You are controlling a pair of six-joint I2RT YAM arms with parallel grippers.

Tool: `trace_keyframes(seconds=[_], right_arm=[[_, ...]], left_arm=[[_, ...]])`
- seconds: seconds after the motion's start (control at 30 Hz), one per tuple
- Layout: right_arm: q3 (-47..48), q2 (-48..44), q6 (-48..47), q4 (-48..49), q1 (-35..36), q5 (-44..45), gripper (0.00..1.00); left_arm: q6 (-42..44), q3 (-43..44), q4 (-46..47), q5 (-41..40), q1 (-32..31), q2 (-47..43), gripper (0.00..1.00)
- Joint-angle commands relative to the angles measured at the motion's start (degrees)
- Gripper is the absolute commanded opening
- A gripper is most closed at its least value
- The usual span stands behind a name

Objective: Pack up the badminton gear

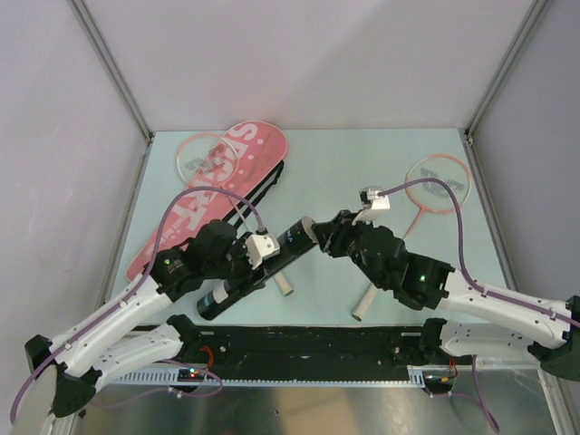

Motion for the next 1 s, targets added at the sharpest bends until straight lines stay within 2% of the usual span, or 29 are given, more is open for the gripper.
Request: trace_keyframes(seconds=[0.0,0.2,0.4,0.5,0.57,0.6,0.8,0.97], right_arm=[[2.3,0.1,-2.4,-8.2,0.8,-7.6,0.39],[10.2,-8.5,-6.6,-8.3,-8.4,-9.8,0.60],[12.2,-14.9,-9.0,-12.1,-13.4,-10.2,0.76],[12.0,-16.9,-8.1,-18.3,-13.7,-9.3,0.83],[11.3,-18.4,-7.2,-22.0,-13.2,-8.4,0.94],[10.5,-19.4,-7.2,-23.4,-12.9,-7.5,0.97],[7.1,-24.0,-4.3,-33.2,-12.4,-2.8,0.99],[5.2,-27.9,-1.1,-36.5,-12.6,0.8,0.99]], left_arm=[[-1.5,6.8,23.1,4.2,-1.0,-1.8,0.00],[-6.2,5.5,23.2,-1.9,-1.0,-3.1,0.00],[-18.2,12.1,23.1,-12.5,-0.9,2.2,0.00],[-21.0,17.8,23.1,-16.3,-1.0,8.9,0.00],[-23.6,22.5,23.1,-19.0,-1.0,15.1,0.00],[-26.1,25.1,23.1,-20.3,-1.0,18.8,0.00],[-39.9,39.1,23.0,-20.5,-0.8,39.2,0.00],[-45.9,50.5,23.0,-22.8,-1.0,54.0,0.00]])
